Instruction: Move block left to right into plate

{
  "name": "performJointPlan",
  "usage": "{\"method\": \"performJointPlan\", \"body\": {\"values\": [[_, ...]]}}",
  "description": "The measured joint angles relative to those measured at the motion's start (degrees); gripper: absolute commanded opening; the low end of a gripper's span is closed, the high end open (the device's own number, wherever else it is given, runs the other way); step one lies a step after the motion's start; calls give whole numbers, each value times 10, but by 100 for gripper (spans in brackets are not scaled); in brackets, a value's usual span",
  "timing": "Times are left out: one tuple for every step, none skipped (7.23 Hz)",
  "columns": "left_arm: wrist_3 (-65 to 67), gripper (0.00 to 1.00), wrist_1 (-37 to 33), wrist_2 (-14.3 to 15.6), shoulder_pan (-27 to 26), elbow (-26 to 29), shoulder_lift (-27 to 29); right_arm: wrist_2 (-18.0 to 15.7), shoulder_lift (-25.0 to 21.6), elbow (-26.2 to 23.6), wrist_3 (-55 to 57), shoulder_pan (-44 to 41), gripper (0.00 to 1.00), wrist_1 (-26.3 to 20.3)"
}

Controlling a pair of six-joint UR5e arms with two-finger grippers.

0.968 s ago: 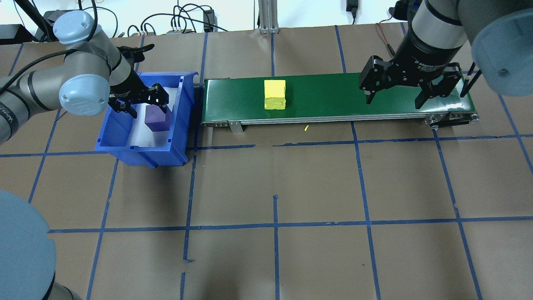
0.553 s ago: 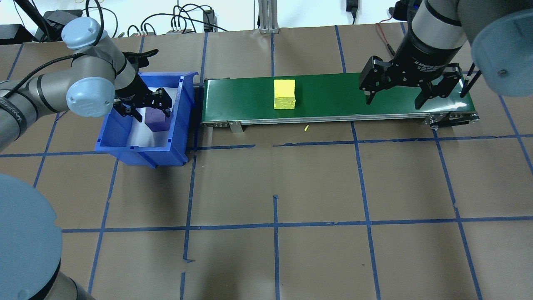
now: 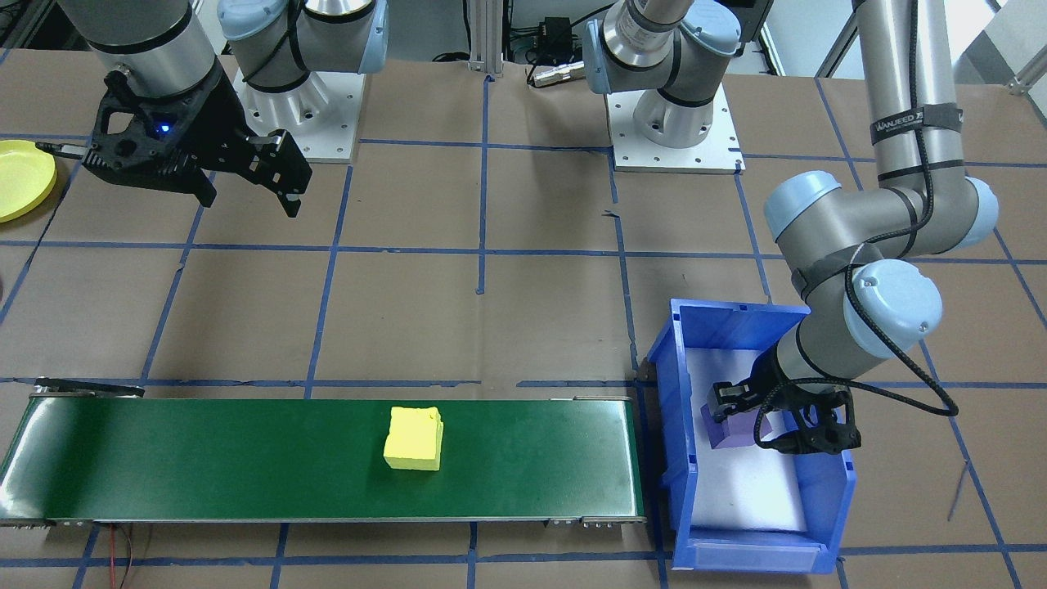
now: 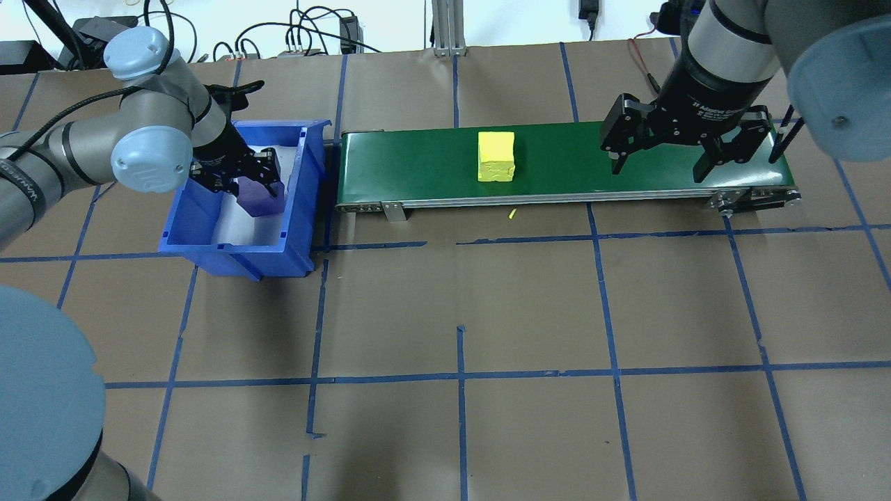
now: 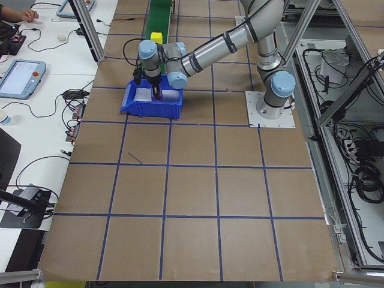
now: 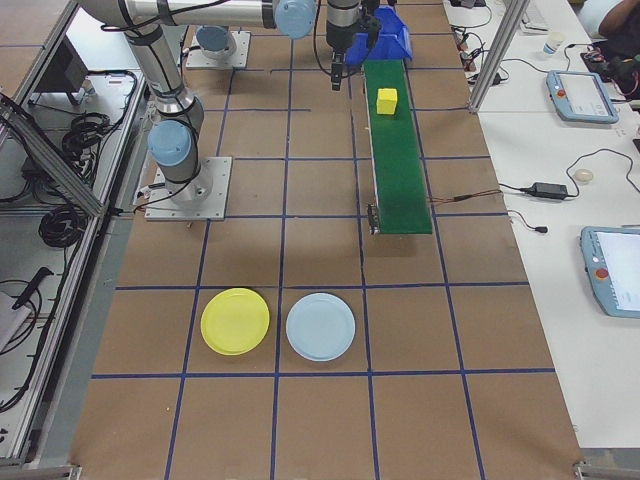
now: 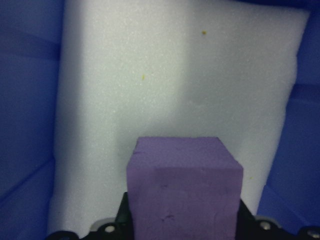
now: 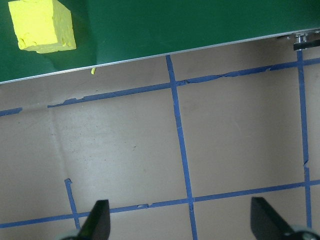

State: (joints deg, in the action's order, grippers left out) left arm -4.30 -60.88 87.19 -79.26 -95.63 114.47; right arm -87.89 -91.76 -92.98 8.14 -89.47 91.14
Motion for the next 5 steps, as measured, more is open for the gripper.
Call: {"method": "performJointPlan", "body": {"values": [[-2,21,-7,7,-1,4,-15,0,0,0,0,0,100,0],[-3,21,-26,16,-1,11,-34,0,0,0,0,0,100,0],[-2,21,-61,20,-2,28,-52,0,0,0,0,0,100,0],[3,21,-100,19,-9,53,-66,0,0,0,0,0,100,0],[16,22,-121,19,-28,74,-76,0,0,0,0,0,100,0]]}}
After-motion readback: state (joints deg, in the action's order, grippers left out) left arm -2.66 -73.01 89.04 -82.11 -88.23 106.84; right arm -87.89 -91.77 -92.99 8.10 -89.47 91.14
